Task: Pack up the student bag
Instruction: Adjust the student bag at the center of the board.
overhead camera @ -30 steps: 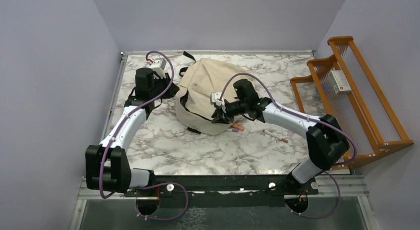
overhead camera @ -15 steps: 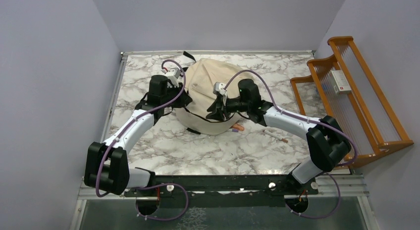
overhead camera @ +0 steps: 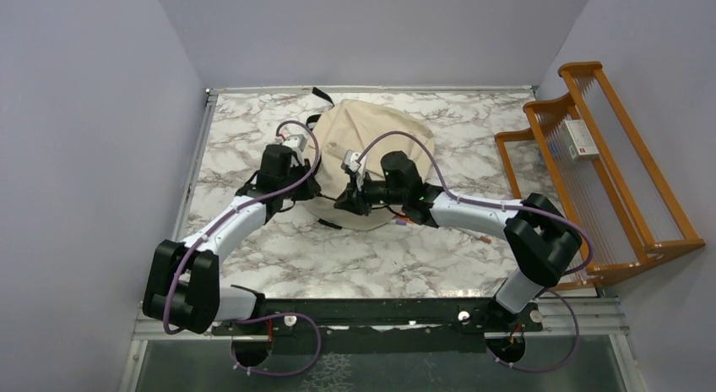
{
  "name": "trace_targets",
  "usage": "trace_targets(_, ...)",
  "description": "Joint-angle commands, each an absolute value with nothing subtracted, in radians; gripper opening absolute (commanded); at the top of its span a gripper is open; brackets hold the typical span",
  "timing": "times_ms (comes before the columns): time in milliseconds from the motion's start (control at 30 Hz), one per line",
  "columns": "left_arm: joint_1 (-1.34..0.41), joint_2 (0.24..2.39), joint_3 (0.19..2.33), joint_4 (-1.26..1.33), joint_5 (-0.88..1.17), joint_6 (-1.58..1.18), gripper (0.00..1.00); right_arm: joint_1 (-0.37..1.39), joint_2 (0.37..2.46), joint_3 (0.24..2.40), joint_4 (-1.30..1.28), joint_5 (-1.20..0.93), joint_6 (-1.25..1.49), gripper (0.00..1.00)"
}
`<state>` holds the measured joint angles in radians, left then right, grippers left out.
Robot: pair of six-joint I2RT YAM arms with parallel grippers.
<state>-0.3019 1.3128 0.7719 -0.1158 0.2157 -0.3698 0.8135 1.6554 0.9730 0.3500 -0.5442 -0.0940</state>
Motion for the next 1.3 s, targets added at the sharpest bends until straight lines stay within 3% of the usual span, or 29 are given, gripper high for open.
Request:
trace_targets(0, -0.310, 1.284, 0.694, -0.164, 0.086, -0.404, 0.23, 0.846, 1.670, 0.921, 0.361, -0.413, -0.122, 0.18)
trace_targets(467, -0.316, 1.219, 0.537, -0.142, -0.021, -0.555, 0.23, 0.875, 1.701, 0.792, 0.422, -0.404, -0.102, 0.18)
trace_targets(867, -0.316, 1.096, 0.620, -0.074, 0.048, -0.557, 0.23, 0.876, 1.739, 0.760, 0.482, -0.383, -0.095, 0.18)
trace_targets(1267, -0.320, 1.196, 0.685, -0.011, 0.150, -0.625, 0.23, 0.877, 1.764, 0.752, 0.505, -0.384, -0.080, 0.18)
